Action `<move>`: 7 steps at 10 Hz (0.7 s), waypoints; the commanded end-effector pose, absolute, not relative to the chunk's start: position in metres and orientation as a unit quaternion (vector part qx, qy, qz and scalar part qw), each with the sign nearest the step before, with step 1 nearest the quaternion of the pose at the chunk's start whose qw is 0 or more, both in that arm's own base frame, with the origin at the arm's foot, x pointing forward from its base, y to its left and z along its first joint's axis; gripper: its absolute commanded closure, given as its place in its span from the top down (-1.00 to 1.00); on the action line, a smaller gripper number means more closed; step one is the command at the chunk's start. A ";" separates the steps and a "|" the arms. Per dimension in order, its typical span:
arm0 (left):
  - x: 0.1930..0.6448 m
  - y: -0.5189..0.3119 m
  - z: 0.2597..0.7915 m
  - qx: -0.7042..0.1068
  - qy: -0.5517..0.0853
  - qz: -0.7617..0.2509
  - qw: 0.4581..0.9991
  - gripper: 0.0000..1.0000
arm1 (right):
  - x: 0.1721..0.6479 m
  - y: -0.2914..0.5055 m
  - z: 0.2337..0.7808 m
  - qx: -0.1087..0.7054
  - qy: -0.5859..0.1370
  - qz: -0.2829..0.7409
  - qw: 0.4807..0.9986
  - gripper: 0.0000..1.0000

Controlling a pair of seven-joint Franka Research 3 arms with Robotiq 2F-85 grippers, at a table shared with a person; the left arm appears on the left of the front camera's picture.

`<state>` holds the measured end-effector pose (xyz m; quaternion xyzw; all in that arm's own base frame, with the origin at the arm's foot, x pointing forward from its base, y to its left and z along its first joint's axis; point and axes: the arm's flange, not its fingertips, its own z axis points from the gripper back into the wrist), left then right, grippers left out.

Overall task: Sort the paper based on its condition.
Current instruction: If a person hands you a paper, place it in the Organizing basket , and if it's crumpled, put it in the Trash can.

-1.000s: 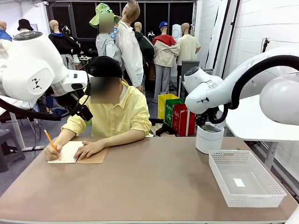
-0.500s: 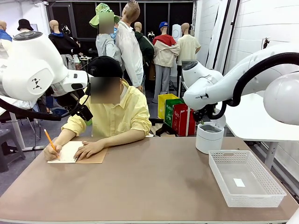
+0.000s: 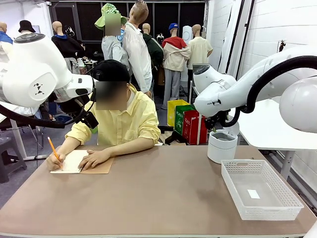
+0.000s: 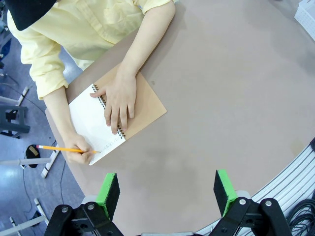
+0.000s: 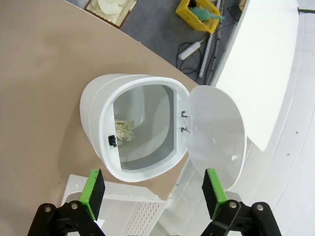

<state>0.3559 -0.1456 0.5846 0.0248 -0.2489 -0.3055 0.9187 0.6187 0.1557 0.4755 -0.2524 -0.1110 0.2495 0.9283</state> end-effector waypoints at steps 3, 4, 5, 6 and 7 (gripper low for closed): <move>0.356 -0.145 0.585 0.024 -0.251 -0.304 0.919 1.00 | 0.619 0.156 0.474 -0.252 -0.111 0.252 0.928 1.00; 0.356 -0.145 0.585 0.024 -0.251 -0.304 0.919 1.00 | 0.619 0.156 0.474 -0.252 -0.111 0.252 0.928 1.00; 0.356 -0.145 0.585 0.024 -0.251 -0.304 0.919 1.00 | 0.619 0.156 0.474 -0.252 -0.111 0.252 0.928 1.00; 0.356 -0.145 0.585 0.024 -0.251 -0.304 0.919 1.00 | 0.619 0.156 0.474 -0.252 -0.111 0.252 0.928 1.00; 0.356 -0.145 0.585 0.024 -0.251 -0.304 0.919 1.00 | 0.619 0.156 0.474 -0.252 -0.111 0.252 0.928 1.00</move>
